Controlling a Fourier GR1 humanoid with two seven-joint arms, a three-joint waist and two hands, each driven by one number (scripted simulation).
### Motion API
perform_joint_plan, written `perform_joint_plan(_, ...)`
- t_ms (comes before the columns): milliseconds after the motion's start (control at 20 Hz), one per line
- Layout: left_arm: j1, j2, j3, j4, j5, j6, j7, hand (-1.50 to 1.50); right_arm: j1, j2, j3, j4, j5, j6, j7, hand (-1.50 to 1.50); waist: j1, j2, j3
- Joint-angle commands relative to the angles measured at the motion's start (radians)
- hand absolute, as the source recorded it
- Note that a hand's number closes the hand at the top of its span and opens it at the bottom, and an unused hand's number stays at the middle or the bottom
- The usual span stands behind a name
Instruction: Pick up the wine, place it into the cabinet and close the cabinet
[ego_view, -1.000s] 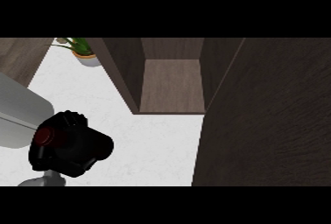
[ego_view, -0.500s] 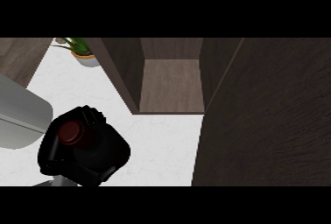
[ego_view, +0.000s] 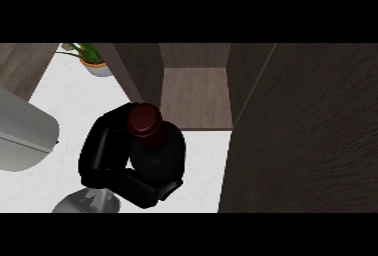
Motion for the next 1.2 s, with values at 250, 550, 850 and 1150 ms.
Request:
perform_joint_plan(250,-0.182,-0.002,-0.142,0.098,-0.028,0.255,0.005,1.5,-0.025,0.011,-0.005,-0.056,-0.045,-0.011,0.061,-1.5,0.001,0.001,0.0)
perform_joint_plan(550,-0.315,-0.002,-0.145,0.154,-0.03,0.357,0.066,1.5,0.033,0.018,-0.014,-0.093,-0.053,0.008,0.044,-1.5,0.001,0.0,0.0)
perform_joint_plan(850,-0.44,-0.002,-0.102,0.231,-0.03,0.389,0.099,1.5,0.072,0.013,-0.019,-0.112,-0.069,0.04,0.016,-1.5,-0.001,0.0,0.0)
perform_joint_plan(1150,-0.383,-0.002,-0.266,0.323,0.015,0.54,-0.06,1.5,0.024,-0.013,-0.041,-0.154,-0.083,0.032,0.09,-1.5,-0.007,0.0,0.0)
